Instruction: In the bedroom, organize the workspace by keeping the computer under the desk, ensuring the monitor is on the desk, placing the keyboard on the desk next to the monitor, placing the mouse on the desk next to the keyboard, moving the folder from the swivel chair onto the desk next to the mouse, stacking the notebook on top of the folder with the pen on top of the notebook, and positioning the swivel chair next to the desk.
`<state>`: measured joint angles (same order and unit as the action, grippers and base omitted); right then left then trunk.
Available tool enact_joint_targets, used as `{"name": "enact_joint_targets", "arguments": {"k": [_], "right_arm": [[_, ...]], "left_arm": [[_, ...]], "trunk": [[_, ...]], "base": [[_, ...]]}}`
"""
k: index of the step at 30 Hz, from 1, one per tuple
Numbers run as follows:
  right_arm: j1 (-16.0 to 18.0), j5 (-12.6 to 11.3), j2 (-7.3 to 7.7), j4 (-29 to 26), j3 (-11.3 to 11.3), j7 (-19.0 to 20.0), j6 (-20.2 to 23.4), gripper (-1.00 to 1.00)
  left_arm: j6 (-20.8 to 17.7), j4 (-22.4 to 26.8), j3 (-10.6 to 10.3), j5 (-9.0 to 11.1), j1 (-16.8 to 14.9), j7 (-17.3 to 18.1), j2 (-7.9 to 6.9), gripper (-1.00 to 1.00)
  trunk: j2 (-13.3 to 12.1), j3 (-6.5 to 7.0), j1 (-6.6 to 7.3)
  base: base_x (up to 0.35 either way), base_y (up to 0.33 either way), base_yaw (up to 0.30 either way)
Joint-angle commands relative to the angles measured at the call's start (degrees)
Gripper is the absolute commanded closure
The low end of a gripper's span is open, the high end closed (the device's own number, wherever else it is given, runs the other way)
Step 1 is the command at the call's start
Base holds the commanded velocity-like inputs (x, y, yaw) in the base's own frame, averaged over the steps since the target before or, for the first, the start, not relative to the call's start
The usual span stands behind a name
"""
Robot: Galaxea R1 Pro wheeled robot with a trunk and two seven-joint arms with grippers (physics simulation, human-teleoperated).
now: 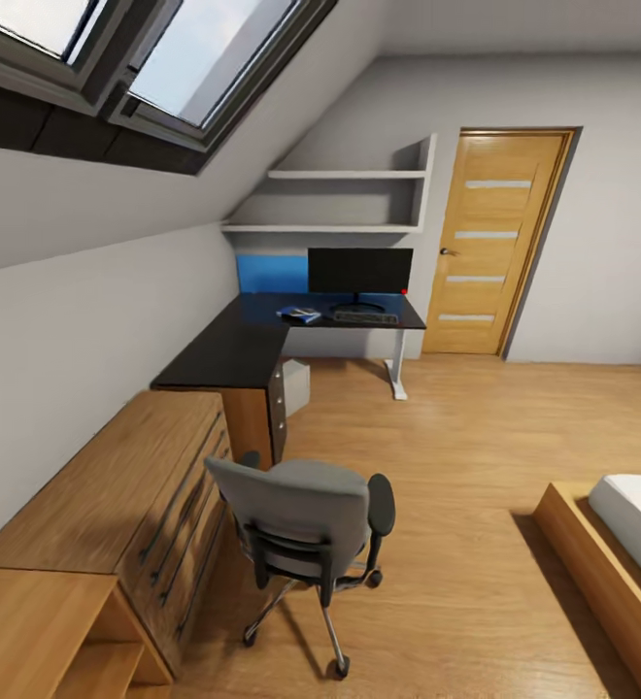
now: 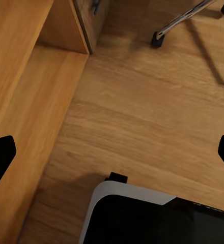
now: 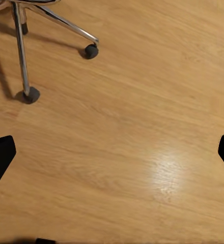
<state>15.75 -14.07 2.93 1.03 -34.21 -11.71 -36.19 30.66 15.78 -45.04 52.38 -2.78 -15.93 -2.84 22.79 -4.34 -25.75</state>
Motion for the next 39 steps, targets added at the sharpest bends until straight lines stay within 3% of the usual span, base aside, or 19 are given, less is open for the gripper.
{"name": "enact_joint_targets", "arguments": {"k": [1, 19, 39], "right_arm": [[0.1, -0.3, -0.03, 0.1, -0.5, -0.2, -0.2, -1.00], [0.1, -0.3, -0.03, 0.1, -0.5, -0.2, -0.2, -1.00], [0.1, -0.4, 0.05, 0.2, -0.4, -0.2, 0.0, -1.00]], "left_arm": [[0.1, 0.1, -0.5, 0.2, 0.0, -0.5, -0.06, -1.00], [0.1, 0.1, -0.5, 0.3, 0.0, -0.5, -0.01, -1.00], [0.2, 0.1, -0.6, 0.2, 0.0, -0.5, 0.02, -1.00]], "trunk": [[0.1, -0.18, -0.03], [0.1, -1.10, -0.03], [0.1, -1.21, -0.03]], "base": [[0.000, 0.142, -0.246], [-0.007, 0.174, -0.229], [-0.007, 0.005, -0.019]]}}
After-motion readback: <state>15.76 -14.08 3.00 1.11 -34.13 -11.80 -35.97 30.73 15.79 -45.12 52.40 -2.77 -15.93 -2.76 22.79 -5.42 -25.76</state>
